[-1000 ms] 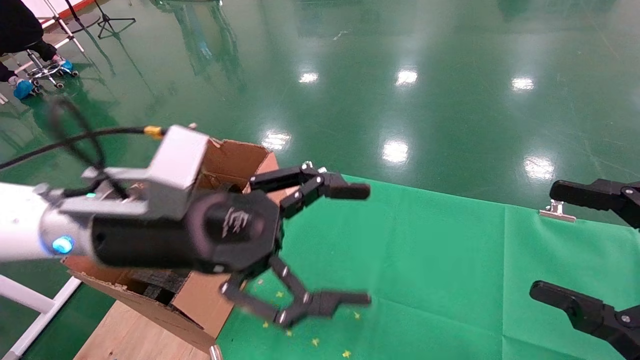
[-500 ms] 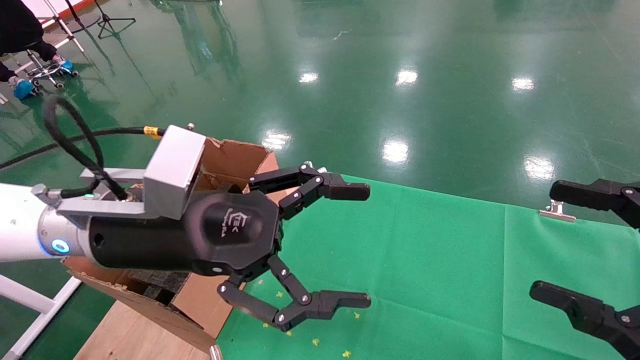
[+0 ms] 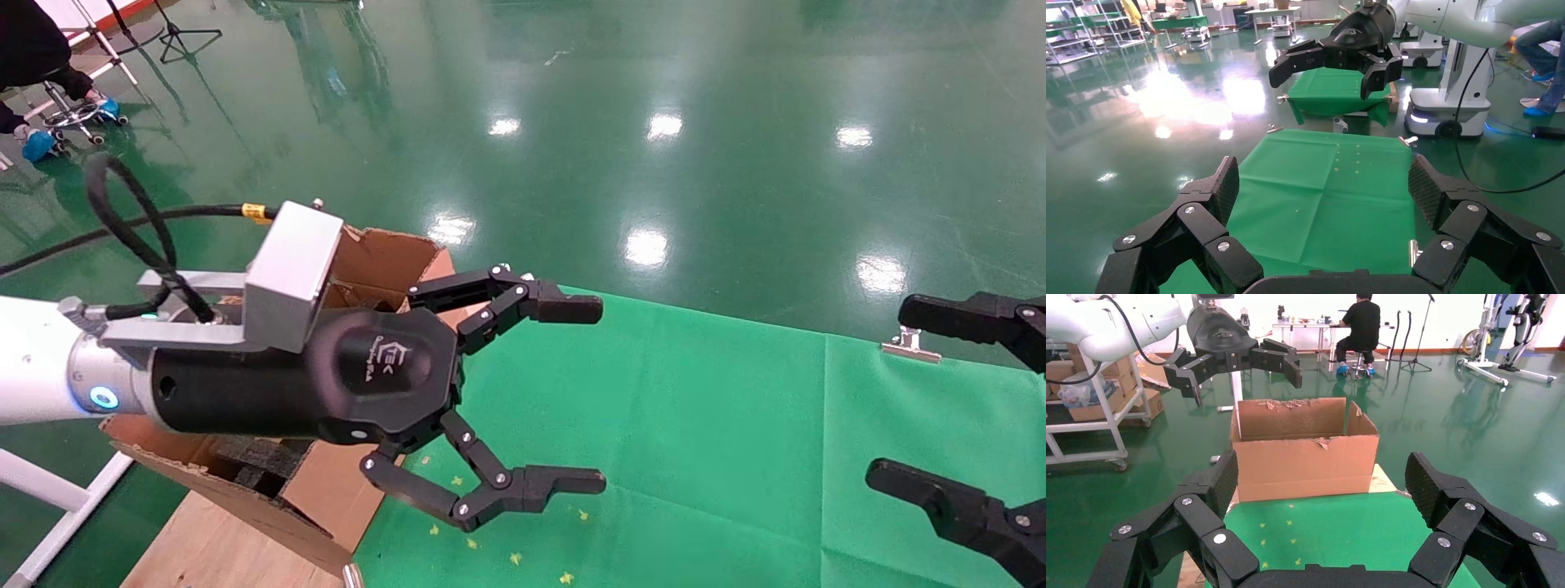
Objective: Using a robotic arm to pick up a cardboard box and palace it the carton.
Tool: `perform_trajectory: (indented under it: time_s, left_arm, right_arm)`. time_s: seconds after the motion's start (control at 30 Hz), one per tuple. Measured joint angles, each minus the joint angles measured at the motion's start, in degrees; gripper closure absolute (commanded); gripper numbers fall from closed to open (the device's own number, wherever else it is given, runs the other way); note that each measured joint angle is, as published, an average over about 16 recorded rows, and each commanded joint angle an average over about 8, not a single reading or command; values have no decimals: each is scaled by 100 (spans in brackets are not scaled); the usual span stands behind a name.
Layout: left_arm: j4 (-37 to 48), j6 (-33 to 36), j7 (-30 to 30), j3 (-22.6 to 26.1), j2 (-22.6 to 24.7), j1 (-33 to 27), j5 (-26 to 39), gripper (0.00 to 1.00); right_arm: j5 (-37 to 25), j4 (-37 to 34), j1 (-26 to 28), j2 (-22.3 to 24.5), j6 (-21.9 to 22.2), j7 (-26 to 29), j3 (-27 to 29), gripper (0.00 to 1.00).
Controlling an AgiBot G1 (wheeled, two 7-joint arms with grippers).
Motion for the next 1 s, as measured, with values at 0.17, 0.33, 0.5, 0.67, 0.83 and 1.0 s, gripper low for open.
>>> perform_trajectory:
  time_s: [0.17,0.33,0.5,0.67,0.83,1.0]
  left_arm:
    - [9,-3,-2,6,2,-9,11,0]
    - [15,-5,-4,10,4,-15,17,0]
    - [19,-7,-5,12,5,-18,20,0]
    - [21,-9,-7,14,6,-20,23,0]
    - [23,-10,-8,16,6,-22,24,0]
    - [25,-10,-8,17,6,-23,26,0]
  right_arm:
    - [0,0,0,0,0,0,0,0]
    - [0,0,0,0,0,0,0,0]
    - [0,0,0,0,0,0,0,0]
    - [0,0,0,0,0,0,0,0]
    - [0,0,0,0,0,0,0,0]
    - [0,0,0,0,0,0,0,0]
